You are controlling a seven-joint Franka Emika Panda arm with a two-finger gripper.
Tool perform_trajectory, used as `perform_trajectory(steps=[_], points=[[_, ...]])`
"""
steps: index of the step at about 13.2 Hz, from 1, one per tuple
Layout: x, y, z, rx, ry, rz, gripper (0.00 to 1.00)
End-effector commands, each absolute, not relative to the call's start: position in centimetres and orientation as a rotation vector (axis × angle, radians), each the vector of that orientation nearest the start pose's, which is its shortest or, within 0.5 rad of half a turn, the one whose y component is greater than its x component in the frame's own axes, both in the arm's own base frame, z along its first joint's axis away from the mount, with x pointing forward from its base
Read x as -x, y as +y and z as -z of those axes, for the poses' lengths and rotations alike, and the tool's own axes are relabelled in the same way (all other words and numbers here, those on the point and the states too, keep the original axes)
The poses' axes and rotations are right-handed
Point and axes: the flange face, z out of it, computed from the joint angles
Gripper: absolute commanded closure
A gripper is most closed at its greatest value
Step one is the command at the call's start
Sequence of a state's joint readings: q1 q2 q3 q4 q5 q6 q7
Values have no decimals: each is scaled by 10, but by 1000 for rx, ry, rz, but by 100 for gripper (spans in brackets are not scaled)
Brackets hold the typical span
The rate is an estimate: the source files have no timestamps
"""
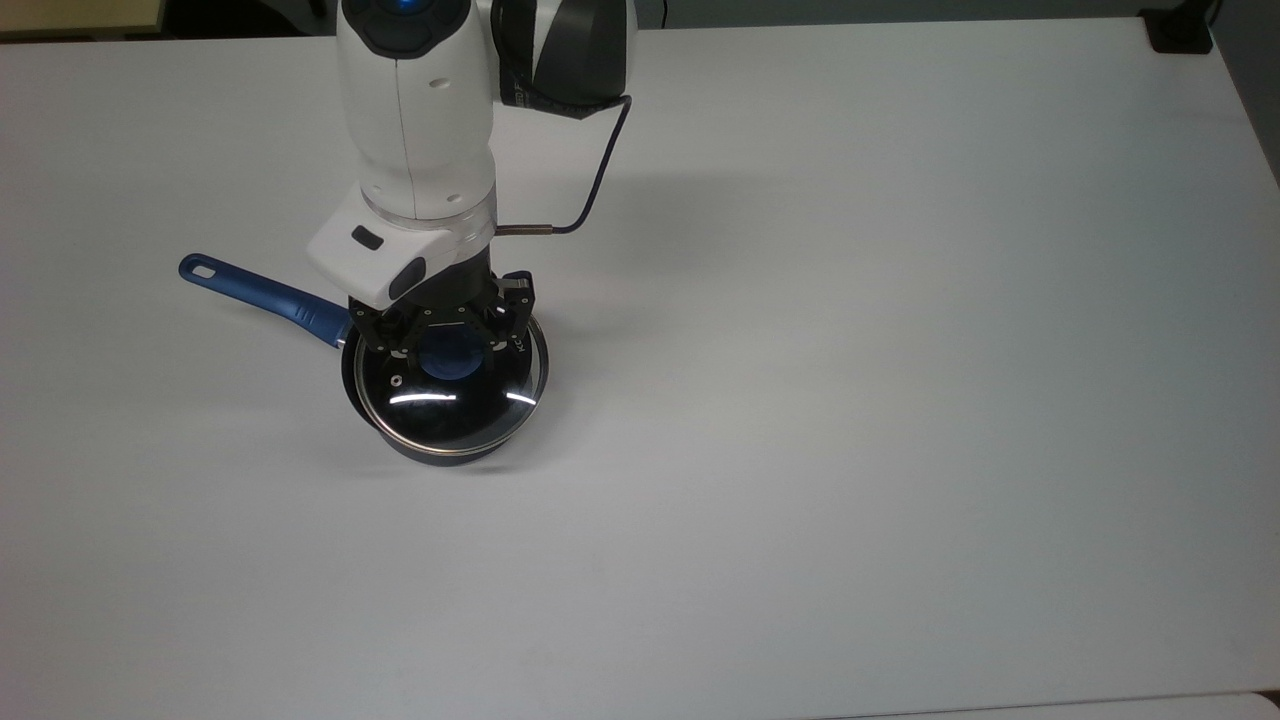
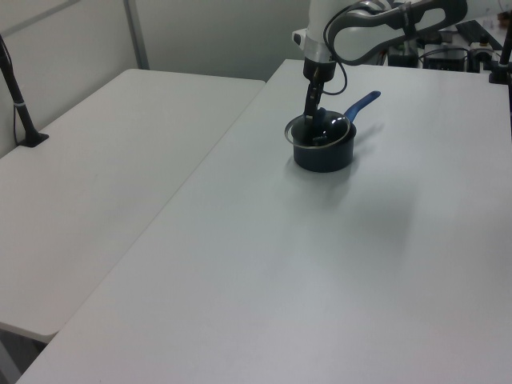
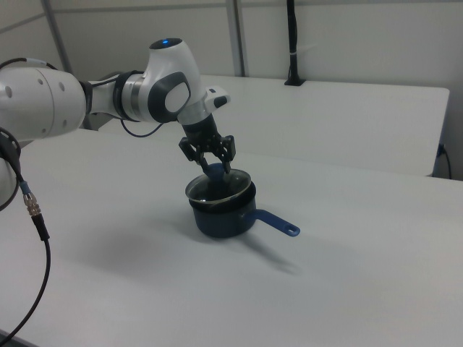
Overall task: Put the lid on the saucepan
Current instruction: 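Shift the held lid to center it on the saucepan rim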
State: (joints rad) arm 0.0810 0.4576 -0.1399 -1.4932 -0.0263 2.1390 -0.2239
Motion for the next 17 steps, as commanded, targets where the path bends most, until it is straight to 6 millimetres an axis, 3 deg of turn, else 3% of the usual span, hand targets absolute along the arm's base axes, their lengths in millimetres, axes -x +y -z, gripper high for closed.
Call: perform_trajectory(steps=[1, 5, 9, 12, 17], points=[[-701, -41, -411, 3227, -370, 251, 68], [-700, -43, -414, 3225, -372, 255, 68], [-695, -62, -433, 3198, -360, 287, 68], [-692, -63, -444, 3174, -379, 310, 68], [-674, -64, -453, 3163, -396, 303, 68]])
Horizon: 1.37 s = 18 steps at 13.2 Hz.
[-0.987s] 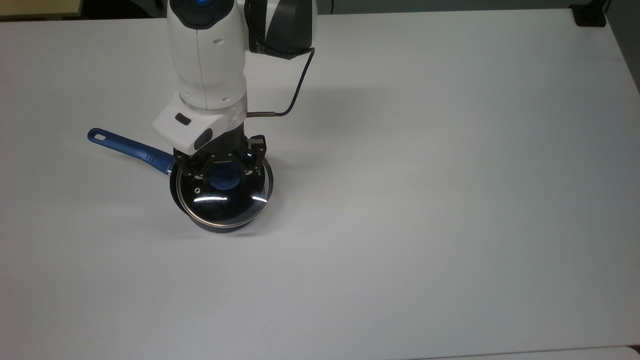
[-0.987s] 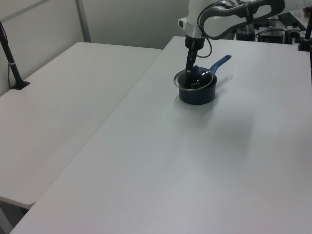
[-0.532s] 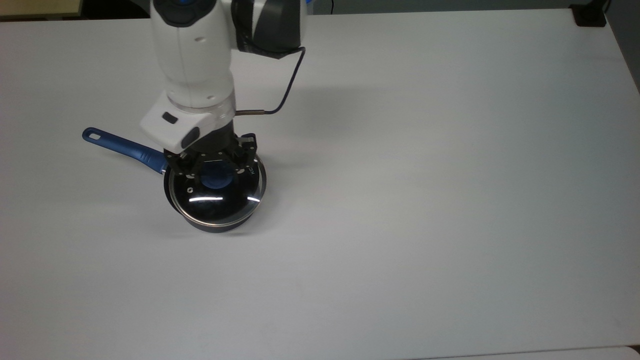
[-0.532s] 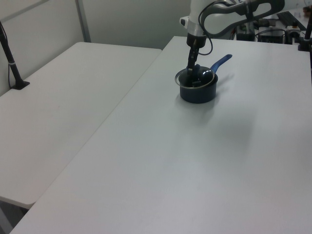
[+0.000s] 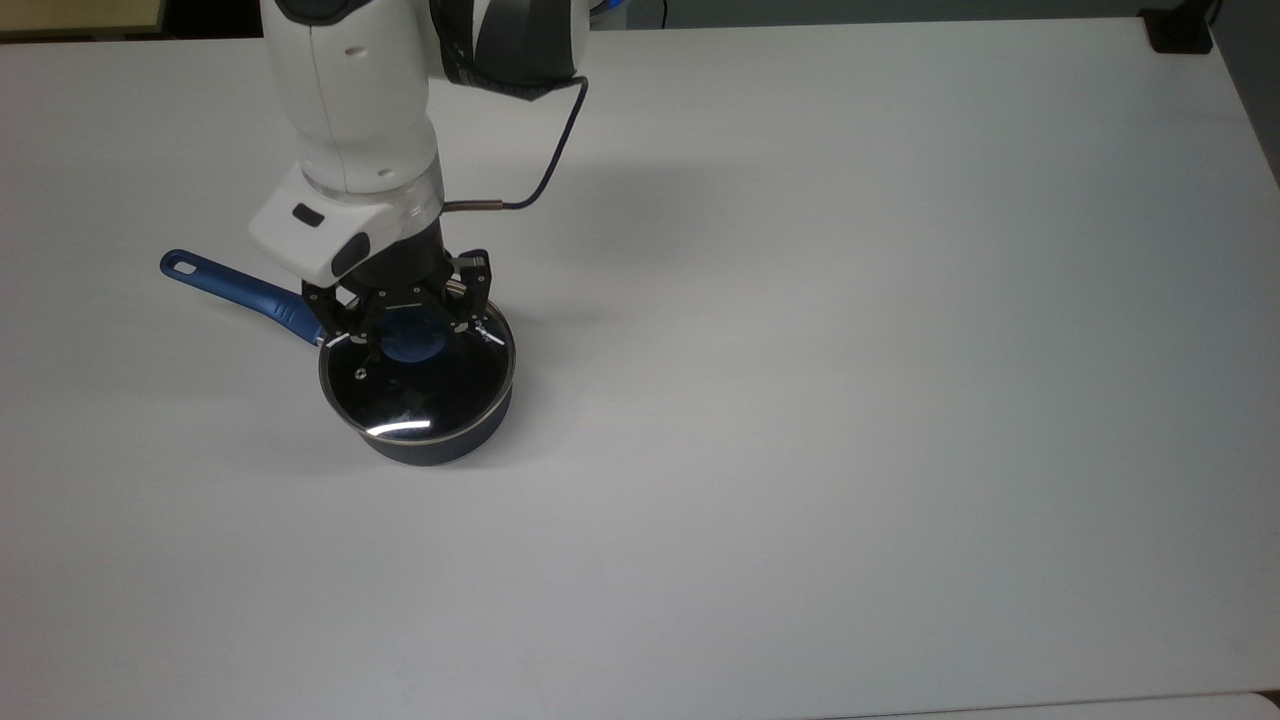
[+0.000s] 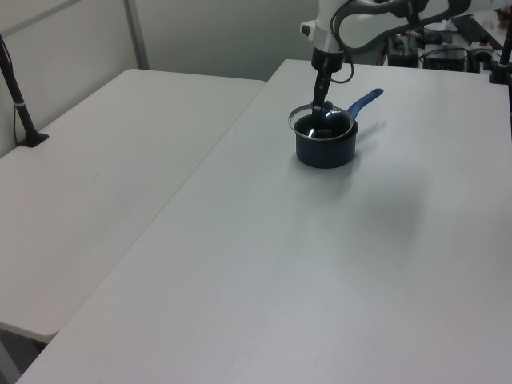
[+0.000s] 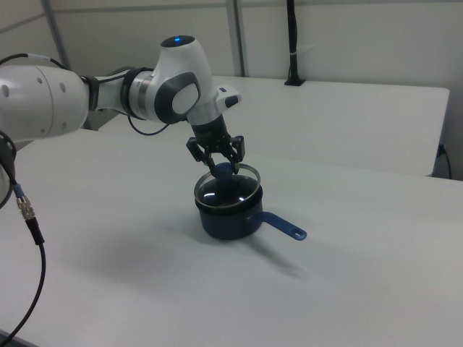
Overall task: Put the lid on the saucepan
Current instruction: 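Shift the held lid to center it on the saucepan rim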
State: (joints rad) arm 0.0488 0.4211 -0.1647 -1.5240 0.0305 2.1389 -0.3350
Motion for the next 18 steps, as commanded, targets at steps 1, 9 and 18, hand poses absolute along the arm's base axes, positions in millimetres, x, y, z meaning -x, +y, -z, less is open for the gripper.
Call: perform_trajectory(steps=[1, 9, 18], points=[[-674, -64, -452, 3163, -396, 298, 68], [-674, -66, -435, 3164, -421, 273, 68], [-688, -77, -430, 3144, -336, 298, 68]])
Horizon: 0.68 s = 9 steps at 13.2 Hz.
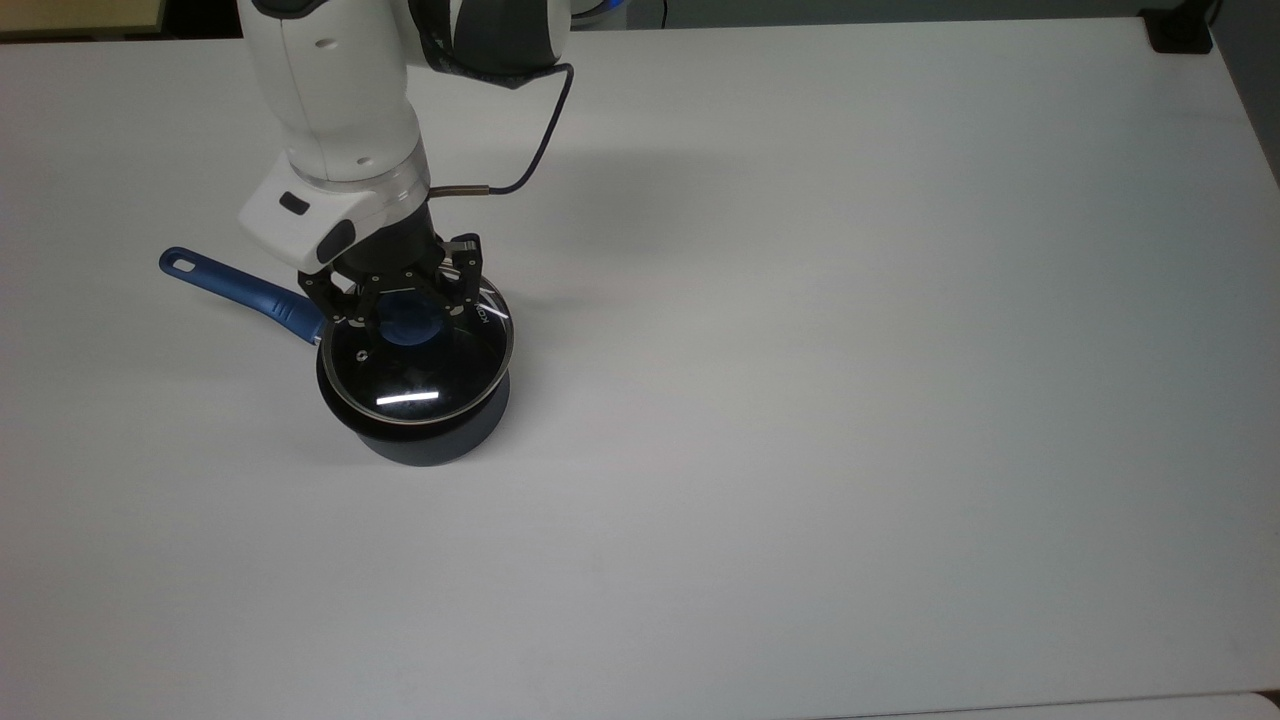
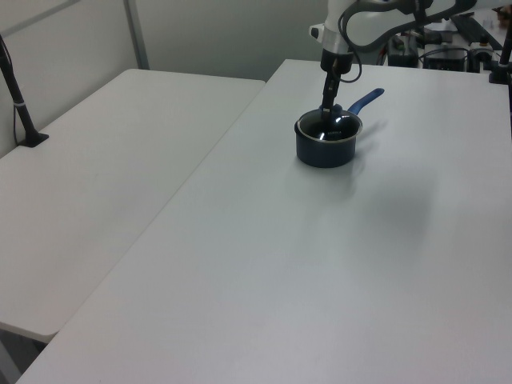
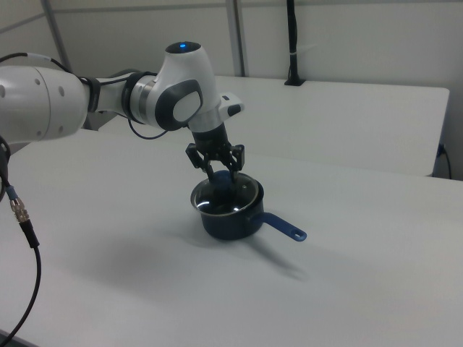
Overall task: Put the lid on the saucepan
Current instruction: 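Shift the held lid to center it on the saucepan rim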
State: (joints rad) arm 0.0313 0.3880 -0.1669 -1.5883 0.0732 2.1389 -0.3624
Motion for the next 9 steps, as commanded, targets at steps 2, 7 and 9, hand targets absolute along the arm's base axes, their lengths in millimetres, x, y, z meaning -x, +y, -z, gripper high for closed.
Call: perform_trajectory(steps=[2, 7, 9], points=[[-689, -78, -429, 3144, -327, 299, 68], [-696, -77, -425, 3142, -323, 305, 68], [-697, -78, -427, 3142, -321, 310, 68]])
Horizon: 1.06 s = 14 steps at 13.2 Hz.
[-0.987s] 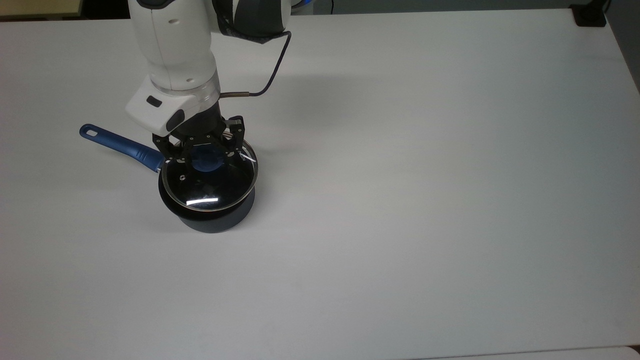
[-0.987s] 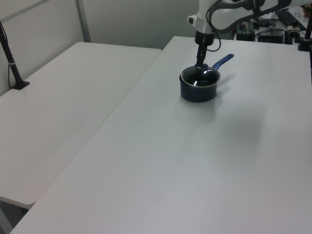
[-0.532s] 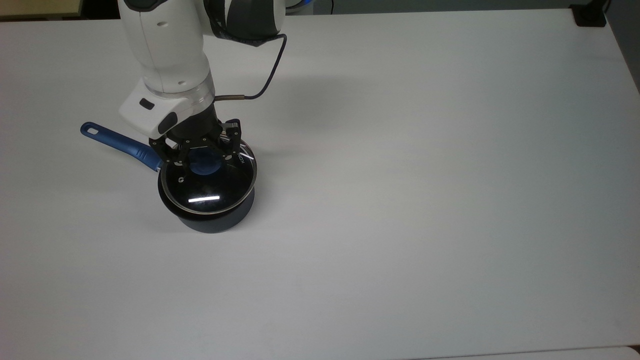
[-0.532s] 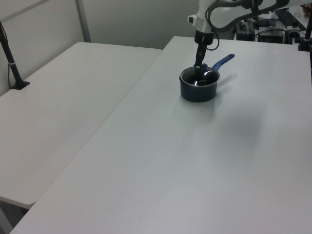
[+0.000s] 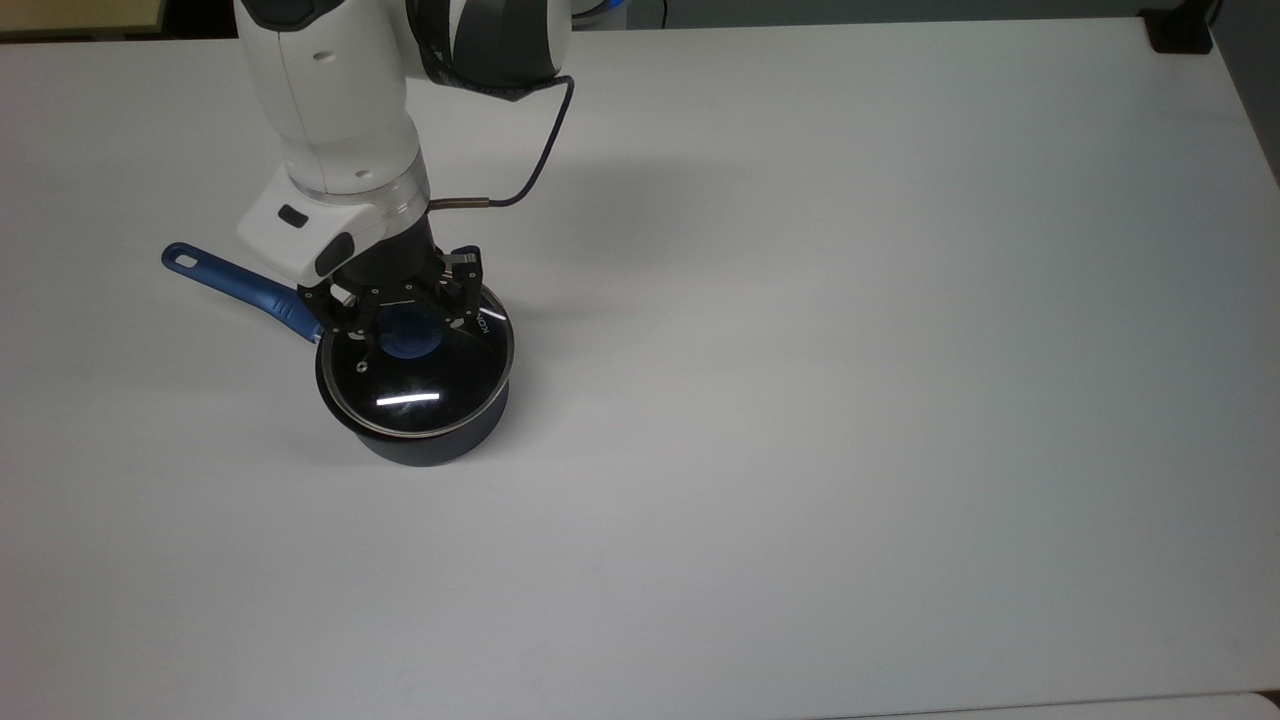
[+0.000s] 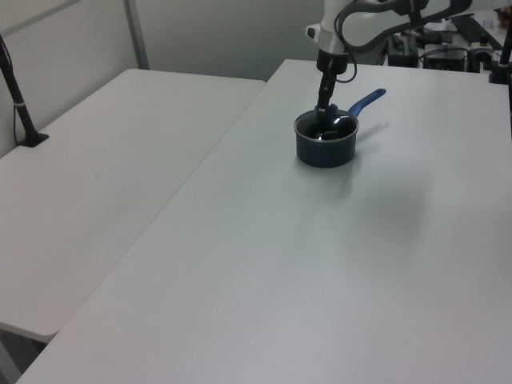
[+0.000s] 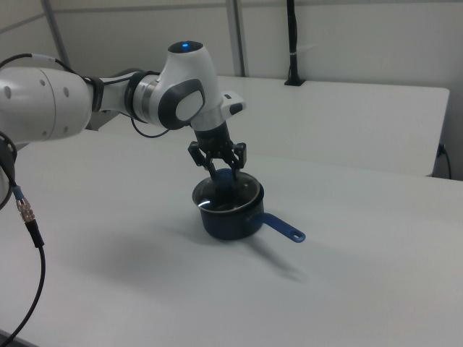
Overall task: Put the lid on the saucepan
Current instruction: 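Shift the held lid to center it on the saucepan rim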
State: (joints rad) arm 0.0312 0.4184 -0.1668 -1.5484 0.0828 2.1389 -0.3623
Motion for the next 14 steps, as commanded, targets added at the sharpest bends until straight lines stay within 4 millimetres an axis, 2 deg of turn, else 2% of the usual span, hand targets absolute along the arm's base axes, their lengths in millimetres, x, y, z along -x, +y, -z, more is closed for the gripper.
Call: perform_trajectory(steps=[1, 2, 6, 8, 9, 14], points=[[-697, -83, -427, 3143, -310, 310, 68], [-698, -83, -420, 3144, -311, 298, 68], [-698, -87, -420, 3127, -281, 305, 68], [-699, -90, -425, 3128, -275, 320, 68], [-698, -98, -427, 3124, -249, 330, 68], [-698, -98, -429, 3116, -255, 334, 66]])
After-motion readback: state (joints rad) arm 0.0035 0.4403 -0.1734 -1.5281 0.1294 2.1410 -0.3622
